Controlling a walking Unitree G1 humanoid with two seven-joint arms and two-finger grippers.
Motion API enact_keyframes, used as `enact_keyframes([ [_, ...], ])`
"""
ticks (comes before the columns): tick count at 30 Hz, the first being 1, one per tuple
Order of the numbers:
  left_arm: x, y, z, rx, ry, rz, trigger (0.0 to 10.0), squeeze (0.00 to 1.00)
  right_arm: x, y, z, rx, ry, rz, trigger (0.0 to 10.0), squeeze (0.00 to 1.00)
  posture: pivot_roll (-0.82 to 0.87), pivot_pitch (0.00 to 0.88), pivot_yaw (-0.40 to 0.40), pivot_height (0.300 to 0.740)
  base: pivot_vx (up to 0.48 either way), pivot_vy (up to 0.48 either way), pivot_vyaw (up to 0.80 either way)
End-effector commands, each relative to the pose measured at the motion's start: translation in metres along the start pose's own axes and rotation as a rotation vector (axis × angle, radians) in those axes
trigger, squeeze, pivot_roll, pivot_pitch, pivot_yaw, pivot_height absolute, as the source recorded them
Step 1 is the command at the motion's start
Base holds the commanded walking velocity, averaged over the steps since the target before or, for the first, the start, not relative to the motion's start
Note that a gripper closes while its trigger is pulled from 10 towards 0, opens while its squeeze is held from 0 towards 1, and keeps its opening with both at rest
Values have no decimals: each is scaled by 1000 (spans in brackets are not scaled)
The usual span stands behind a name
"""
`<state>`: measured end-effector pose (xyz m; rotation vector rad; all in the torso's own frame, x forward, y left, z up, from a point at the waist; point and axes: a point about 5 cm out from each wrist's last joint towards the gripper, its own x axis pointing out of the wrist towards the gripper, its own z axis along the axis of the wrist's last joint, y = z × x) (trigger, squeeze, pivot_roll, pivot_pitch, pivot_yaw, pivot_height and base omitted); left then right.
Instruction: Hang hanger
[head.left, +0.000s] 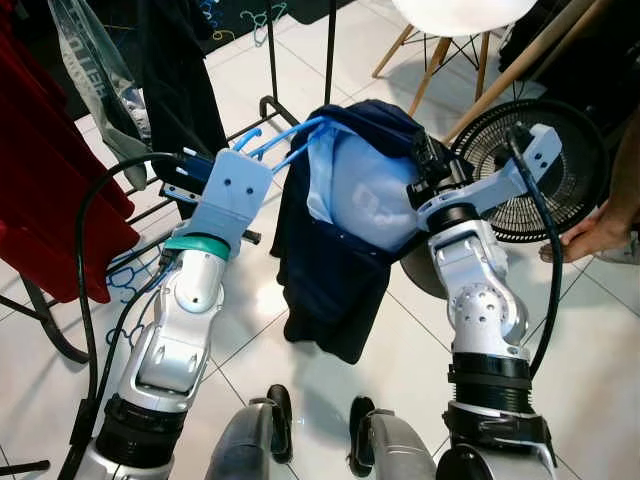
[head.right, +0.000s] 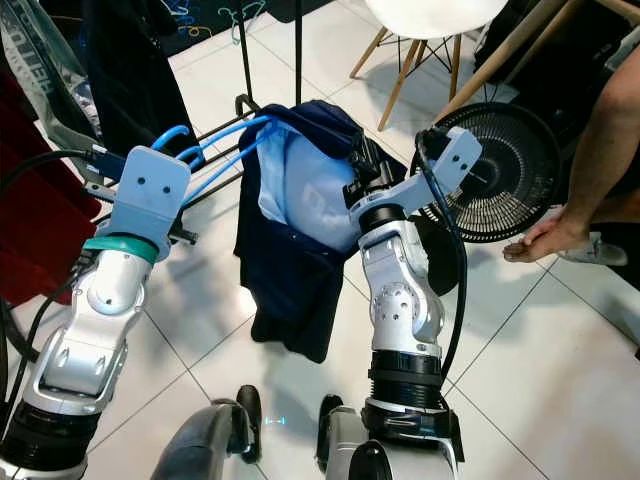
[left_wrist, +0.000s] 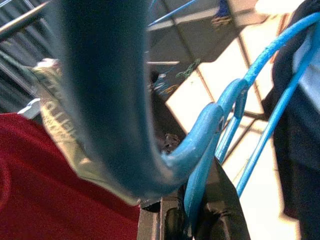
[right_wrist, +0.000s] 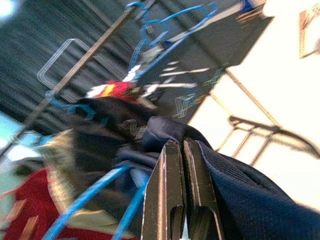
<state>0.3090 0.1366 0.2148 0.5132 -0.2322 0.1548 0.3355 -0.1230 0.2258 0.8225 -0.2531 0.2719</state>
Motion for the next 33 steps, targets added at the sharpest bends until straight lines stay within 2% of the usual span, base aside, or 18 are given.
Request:
enact_keyframes([
  [1,6,19,-11,39,42,110,10000,0,-6,12,-6,106,-10,59,10000,0,0,189,52,740,0,0,0],
  [7,7,16,-7,42,18,78,10000,0,-7,18,-9,122,13,103,10000,0,0,189,52,740,0,0,0],
  [12,6,5,-2,46,-21,12,10000,0,-9,25,-15,131,40,138,10000,0,0,190,52,740,0,0,0],
  [15,-8,-24,10,19,-119,-217,10000,0,-10,25,-18,135,62,128,10000,0,0,191,51,740,0,0,0],
  [16,-8,-24,10,19,-119,-217,10000,0,-10,25,-18,135,62,128,10000,0,0,191,51,740,0,0,0],
  [18,-17,-41,16,10,-171,-339,10000,0,-9,23,-17,122,73,119,10000,0,0,193,49,740,0,0,0],
  [20,-20,-46,19,9,-189,-380,10000,0,-9,23,-17,111,80,120,10000,0,0,193,49,740,0,0,0],
  [21,-24,-54,21,5,-200,-441,10000,0,-9,24,-20,66,99,135,10000,0,0,193,49,740,0,0,0],
  [22,-24,-54,21,5,-200,-441,10000,0,-9,24,-20,66,99,135,10000,0,0,193,49,740,0,0,0],
  [24,-28,-65,22,-5,-197,-513,10000,0,-12,34,-29,-77,146,214,10000,0,-2,190,47,740,0,0,0],
  [25,-28,-65,22,-5,-197,-513,10000,0,-12,34,-29,-77,146,214,10000,0,-2,190,47,740,0,0,0],
  [26,-25,-67,23,-22,-180,-501,10000,0,-17,41,-36,-160,184,286,10000,0,-5,190,48,740,0,0,0],
  [29,-22,-67,23,-33,-168,-480,10000,0,-22,46,-41,-191,214,337,10000,0,-5,190,48,740,0,0,0],
  [30,-17,-63,23,-27,-161,-441,10000,0,-26,48,-45,-187,235,358,10000,0,-4,189,49,740,0,0,0],
  [33,-4,-39,19,-13,-155,-336,10000,0,-33,37,-42,-126,253,319,10000,0,-4,188,49,740,0,0,0],
])
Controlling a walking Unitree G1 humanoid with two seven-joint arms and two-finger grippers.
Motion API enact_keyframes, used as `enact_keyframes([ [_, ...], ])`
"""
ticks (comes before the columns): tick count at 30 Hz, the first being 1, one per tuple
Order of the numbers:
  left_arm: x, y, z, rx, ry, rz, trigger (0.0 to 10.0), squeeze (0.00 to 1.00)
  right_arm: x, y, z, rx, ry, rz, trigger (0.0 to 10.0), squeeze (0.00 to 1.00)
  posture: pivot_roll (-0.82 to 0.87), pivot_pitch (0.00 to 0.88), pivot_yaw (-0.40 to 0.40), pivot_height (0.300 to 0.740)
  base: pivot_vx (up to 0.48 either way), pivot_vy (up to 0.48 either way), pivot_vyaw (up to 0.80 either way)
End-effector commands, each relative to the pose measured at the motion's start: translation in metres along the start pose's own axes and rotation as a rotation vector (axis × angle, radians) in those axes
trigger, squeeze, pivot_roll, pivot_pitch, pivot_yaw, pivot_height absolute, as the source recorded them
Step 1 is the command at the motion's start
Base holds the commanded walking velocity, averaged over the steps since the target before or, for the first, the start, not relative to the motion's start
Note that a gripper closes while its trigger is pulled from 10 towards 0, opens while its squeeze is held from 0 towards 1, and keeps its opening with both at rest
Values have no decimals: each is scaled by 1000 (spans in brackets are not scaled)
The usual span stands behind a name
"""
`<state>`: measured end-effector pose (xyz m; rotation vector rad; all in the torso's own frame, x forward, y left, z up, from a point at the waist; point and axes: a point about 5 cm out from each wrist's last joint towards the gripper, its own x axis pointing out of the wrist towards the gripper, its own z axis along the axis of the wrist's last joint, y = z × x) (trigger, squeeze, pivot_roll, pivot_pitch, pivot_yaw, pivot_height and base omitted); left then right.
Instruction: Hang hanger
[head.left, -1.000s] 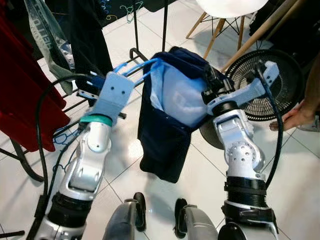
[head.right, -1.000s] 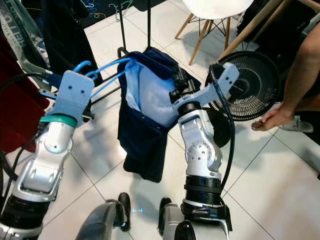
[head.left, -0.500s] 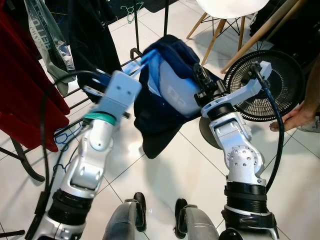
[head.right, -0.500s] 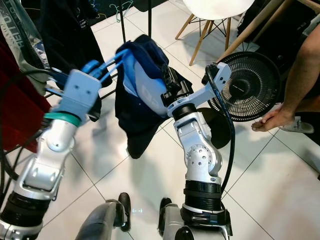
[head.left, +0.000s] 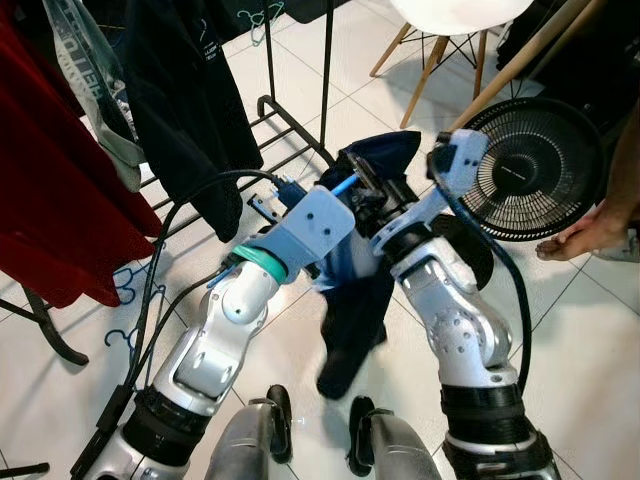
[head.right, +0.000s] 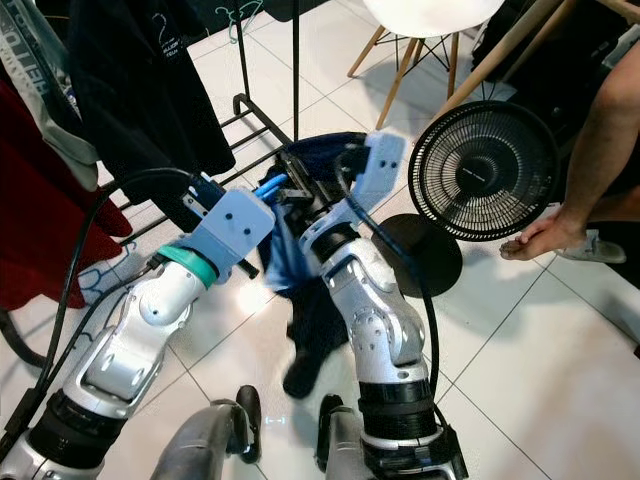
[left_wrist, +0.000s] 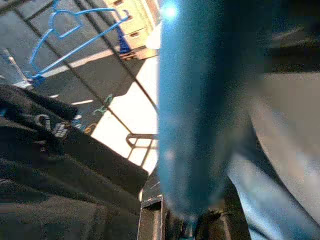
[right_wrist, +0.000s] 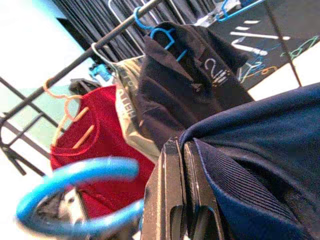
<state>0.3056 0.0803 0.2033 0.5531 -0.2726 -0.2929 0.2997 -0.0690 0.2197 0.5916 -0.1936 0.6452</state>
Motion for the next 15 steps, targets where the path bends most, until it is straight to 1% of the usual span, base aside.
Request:
enact_keyframes([
  [1,0,16,-1,4,0,80,10000,0,-6,-3,-4,30,22,-8,10000,0,-4,188,49,740,0,0,0],
  [4,-1,32,-5,5,8,131,10000,0,-12,-12,-2,73,7,-46,10000,0,1,186,49,740,0,0,0],
  [7,-4,45,-14,31,39,186,10000,0,-16,-11,5,135,-45,-32,10000,0,-1,185,50,740,0,0,0],
  [8,-4,45,-14,31,39,186,10000,0,-16,-11,5,135,-45,-32,10000,0,-1,185,50,740,0,0,0],
  [11,-9,51,-28,65,91,199,10000,0,-19,-10,22,241,-152,-2,10000,0,-1,185,50,740,0,0,0],
  [13,-13,48,-32,71,102,180,10000,0,-19,-14,36,308,-225,-6,10000,0,-1,185,50,740,0,0,0],
  [14,-14,46,-33,74,104,171,10000,0,-19,-15,41,329,-251,-9,10000,0,-1,185,50,740,0,0,0],
  [15,-14,46,-33,74,104,171,10000,0,-19,-15,41,329,-251,-9,10000,0,-1,185,50,740,0,0,0],
])
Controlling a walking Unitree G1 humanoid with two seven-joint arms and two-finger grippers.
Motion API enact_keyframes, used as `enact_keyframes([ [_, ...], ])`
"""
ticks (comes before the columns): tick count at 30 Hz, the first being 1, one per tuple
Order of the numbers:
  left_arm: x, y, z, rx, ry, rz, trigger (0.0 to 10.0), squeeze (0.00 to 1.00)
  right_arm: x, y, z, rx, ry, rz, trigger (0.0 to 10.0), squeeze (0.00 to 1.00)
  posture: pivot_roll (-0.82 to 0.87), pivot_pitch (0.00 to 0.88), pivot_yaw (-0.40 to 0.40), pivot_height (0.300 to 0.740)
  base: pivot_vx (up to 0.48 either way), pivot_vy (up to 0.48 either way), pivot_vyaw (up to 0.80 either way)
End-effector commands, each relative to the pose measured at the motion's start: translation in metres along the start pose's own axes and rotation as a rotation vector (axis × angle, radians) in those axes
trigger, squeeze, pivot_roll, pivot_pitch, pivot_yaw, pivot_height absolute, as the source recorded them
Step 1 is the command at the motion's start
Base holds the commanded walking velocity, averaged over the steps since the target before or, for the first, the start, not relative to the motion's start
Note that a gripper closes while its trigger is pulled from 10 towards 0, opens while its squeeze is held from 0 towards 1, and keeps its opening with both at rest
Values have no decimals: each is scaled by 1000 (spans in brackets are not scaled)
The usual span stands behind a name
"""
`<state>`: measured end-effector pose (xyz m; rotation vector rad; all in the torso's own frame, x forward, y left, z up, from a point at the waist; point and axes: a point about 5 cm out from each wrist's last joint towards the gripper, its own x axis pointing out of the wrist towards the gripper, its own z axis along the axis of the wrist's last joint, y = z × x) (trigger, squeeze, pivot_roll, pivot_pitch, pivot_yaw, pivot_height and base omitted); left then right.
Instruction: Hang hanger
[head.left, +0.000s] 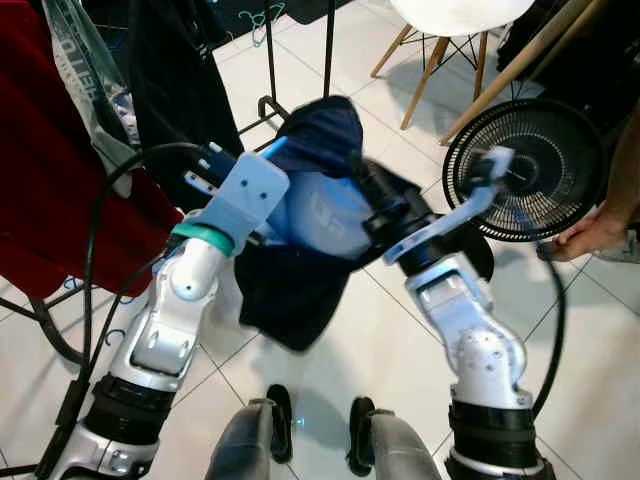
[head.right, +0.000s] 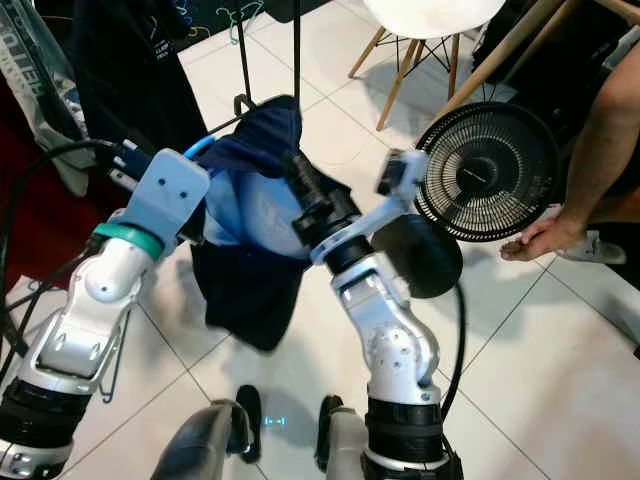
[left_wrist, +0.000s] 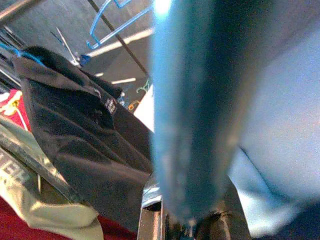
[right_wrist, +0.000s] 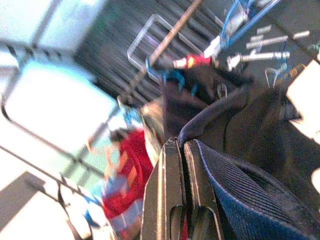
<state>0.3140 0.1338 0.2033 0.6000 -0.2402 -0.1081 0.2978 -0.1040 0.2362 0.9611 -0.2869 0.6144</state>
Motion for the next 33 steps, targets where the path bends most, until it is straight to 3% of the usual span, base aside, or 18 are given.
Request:
enact_keyframes([
  [1,-3,1,-6,13,17,14,10000,0,-4,1,8,16,-45,1,10000,0,-1,185,50,740,0,0,0],
  [3,-3,-1,-6,11,17,6,10000,0,-2,1,12,36,-65,-5,10000,0,-1,185,50,740,0,0,0],
  [6,-7,-21,-3,28,-5,-91,10000,0,7,4,20,75,-100,3,10000,0,-1,177,50,740,0,0,0],
  [8,-7,-25,-2,31,-10,-109,10000,0,8,5,20,78,-102,6,10000,0,-1,177,50,740,0,0,0],
  [16,-7,-49,1,60,-24,-223,10000,0,14,20,5,127,-42,44,10000,0,-3,182,50,740,0,0,0],
  [21,-7,-49,-2,78,-7,-230,10000,0,13,25,2,156,-26,56,10000,0,-6,185,51,740,0,0,0],
  [27,-10,-45,-15,107,43,-250,10000,0,16,42,22,196,-51,130,10000,0,-8,188,52,740,0,0,0],
  [33,-12,-47,-13,101,19,-295,10000,0,18,52,28,185,-45,191,10000,0,-9,190,51,740,0,0,0],
])
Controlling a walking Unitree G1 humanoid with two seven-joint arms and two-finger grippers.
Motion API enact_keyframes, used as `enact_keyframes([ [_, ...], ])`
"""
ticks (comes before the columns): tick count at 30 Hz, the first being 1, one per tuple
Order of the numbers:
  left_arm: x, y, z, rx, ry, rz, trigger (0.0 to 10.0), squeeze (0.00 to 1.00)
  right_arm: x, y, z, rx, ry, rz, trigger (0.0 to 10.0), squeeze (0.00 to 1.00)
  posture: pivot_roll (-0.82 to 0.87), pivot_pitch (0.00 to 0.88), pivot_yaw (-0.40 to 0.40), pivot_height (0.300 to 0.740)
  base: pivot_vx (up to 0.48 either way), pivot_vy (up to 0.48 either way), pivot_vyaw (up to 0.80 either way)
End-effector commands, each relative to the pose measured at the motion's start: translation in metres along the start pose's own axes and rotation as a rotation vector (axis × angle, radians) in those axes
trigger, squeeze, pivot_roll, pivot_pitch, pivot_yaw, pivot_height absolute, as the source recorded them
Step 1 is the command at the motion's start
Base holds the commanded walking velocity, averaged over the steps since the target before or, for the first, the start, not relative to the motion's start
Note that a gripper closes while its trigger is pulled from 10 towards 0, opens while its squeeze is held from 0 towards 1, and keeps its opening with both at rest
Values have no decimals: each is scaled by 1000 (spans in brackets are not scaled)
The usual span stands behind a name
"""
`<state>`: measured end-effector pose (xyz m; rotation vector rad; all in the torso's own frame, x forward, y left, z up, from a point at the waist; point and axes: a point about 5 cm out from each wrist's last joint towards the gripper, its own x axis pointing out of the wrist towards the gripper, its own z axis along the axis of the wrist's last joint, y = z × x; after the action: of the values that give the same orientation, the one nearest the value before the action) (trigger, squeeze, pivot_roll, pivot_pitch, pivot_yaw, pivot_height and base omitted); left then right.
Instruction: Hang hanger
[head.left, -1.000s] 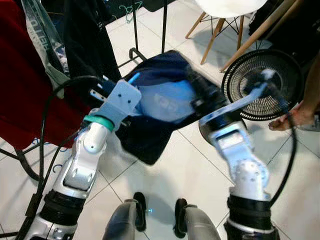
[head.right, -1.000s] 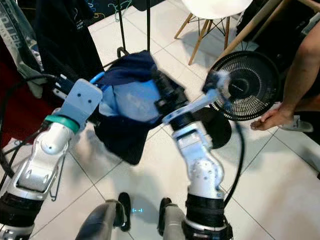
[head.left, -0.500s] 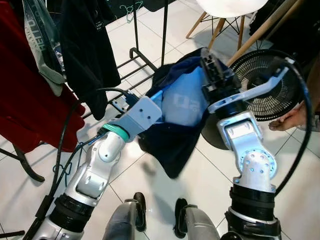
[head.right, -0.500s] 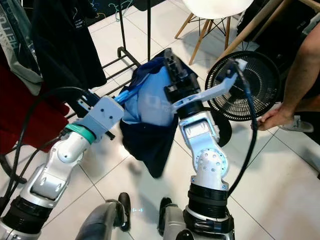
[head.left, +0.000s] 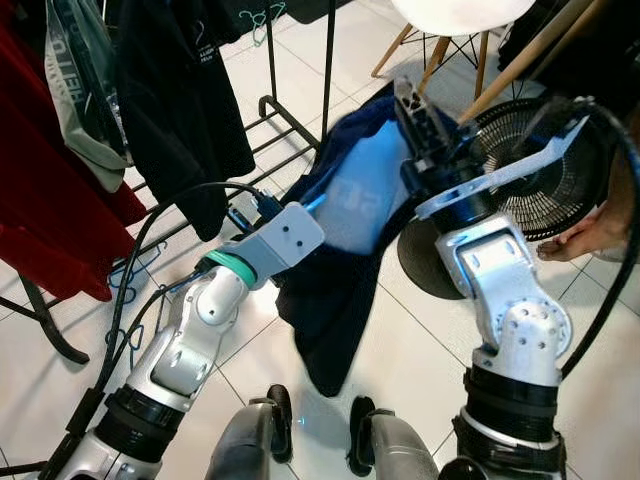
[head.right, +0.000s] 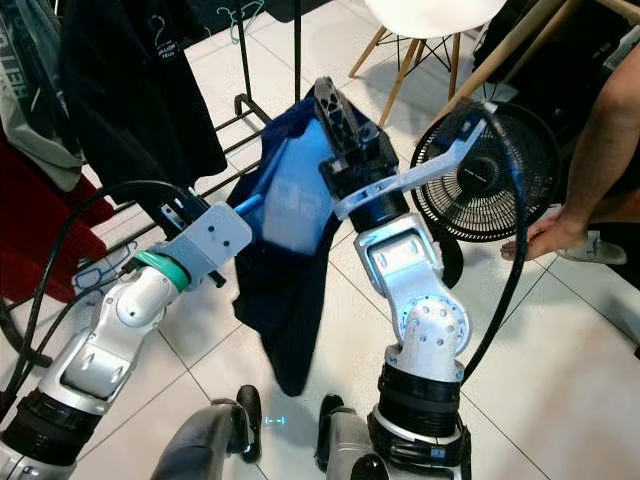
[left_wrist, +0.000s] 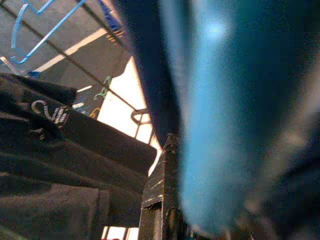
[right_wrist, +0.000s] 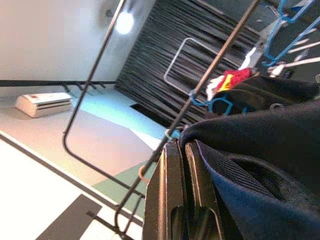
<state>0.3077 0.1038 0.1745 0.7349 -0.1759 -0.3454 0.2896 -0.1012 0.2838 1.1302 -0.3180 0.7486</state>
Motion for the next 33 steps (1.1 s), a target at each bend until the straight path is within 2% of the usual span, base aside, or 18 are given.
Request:
enact_keyframes([
  [1,-4,-12,-5,-18,3,-72,10000,0,4,16,1,-6,-6,81,10000,0,-10,191,51,740,0,0,0],
  [4,-4,-14,-3,-25,-10,-91,10000,0,5,17,1,-14,-1,86,10000,0,-10,191,51,740,0,0,0],
  [5,-4,-19,6,-63,-46,-125,10000,0,7,11,-5,-74,19,57,10000,0,-6,190,50,740,0,0,0],
  [7,-4,-19,6,-63,-46,-125,10000,0,7,11,-5,-74,19,57,10000,0,-6,190,50,740,0,0,0],
  [9,1,-20,23,-151,-93,-129,10000,0,4,-10,-14,-239,82,-42,10000,0,-7,189,47,740,0,0,0],
  [10,1,-20,23,-151,-93,-129,10000,0,4,-10,-14,-239,82,-42,10000,0,-7,189,47,740,0,0,0],
  [13,8,-7,35,-265,-109,-74,10000,0,-14,-50,-28,-523,266,-213,10000,0,-7,189,47,740,0,0,0],
  [15,8,-7,35,-265,-109,-74,10000,0,-14,-50,-28,-523,266,-213,10000,0,-7,189,47,740,0,0,0],
  [16,10,-3,37,-293,-112,-60,10000,0,-20,-59,-32,-601,318,-242,10000,0,-15,189,44,740,0,0,0],
  [17,11,2,39,-316,-117,-40,10000,0,-25,-65,-37,-636,358,-258,10000,0,-13,189,41,740,0,0,0],
  [21,13,14,44,-365,-131,12,10000,0,-30,-70,-43,-656,401,-258,10000,0,-13,189,38,740,0,0,0],
  [23,15,28,49,-405,-152,72,10000,0,-32,-72,-47,-658,421,-249,10000,0,-12,184,30,740,0,0,0],
  [26,17,35,52,-422,-162,97,10000,0,-33,-73,-49,-665,429,-240,10000,0,-12,183,29,740,0,0,0],
  [27,18,41,55,-442,-172,126,10000,0,-34,-74,-53,-693,454,-219,10000,0,-13,179,23,740,0,0,0],
  [29,18,41,55,-442,-172,126,10000,0,-34,-74,-53,-693,454,-219,10000,0,-13,179,23,740,0,0,0],
  [32,23,59,63,-490,-194,217,10000,0,-44,-71,-71,-738,552,-107,10000,0,-23,170,10,740,0,0,0],
  [33,23,59,63,-490,-194,217,10000,0,-44,-71,-71,-738,552,-107,10000,0,-23,170,10,740,0,0,0],
])
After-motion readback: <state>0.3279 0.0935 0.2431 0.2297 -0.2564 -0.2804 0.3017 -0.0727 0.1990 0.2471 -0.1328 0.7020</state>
